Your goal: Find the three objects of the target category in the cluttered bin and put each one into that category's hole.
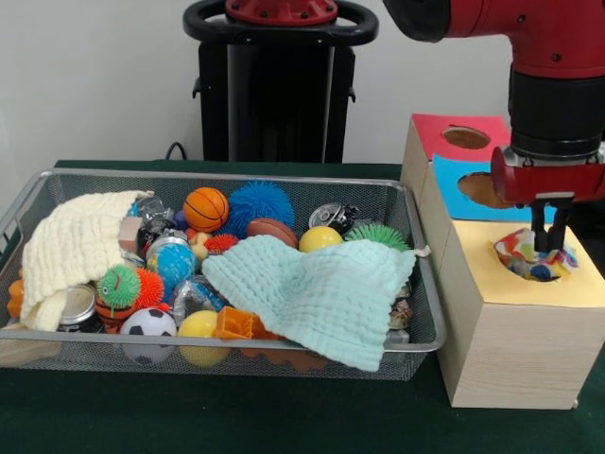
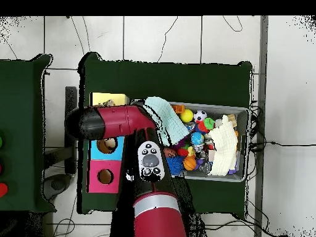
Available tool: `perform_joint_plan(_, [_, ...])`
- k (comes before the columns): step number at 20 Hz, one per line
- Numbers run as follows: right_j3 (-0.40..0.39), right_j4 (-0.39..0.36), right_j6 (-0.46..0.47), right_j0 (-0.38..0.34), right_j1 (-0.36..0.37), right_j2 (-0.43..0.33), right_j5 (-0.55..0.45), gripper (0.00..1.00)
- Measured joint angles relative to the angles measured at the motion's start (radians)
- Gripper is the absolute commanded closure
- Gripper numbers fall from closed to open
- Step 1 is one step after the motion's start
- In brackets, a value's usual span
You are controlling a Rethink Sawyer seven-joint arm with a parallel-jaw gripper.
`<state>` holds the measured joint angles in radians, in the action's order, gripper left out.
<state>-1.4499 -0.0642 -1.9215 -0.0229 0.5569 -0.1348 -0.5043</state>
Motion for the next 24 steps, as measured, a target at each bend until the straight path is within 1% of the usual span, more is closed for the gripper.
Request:
perform_joint_plan(4, [0.027, -0.014, 0.000, 0.000, -0.019, 0.003, 0.022, 1.00])
perform_joint_plan(8, [0.053, -0.047, 0.000, 0.001, -0.061, 0.006, 0.058, 1.00])
perform_joint_plan(11, [0.069, -0.059, 0.000, 0.004, -0.086, 0.009, 0.077, 1.00])
perform_joint_plan(15, [0.086, -0.072, 0.000, 0.032, -0.113, 0.040, 0.081, 1.00])
perform_joint_plan(16, [0.095, -0.082, 0.000, 0.053, -0.123, 0.062, 0.081, 1.00])
perform_joint_plan(21, [0.124, -0.086, 0.000, 0.091, -0.133, 0.100, 0.081, 1.00])
perform_joint_plan(24, [0.132, -0.086, 0.000, 0.099, -0.138, 0.110, 0.081, 1.00])
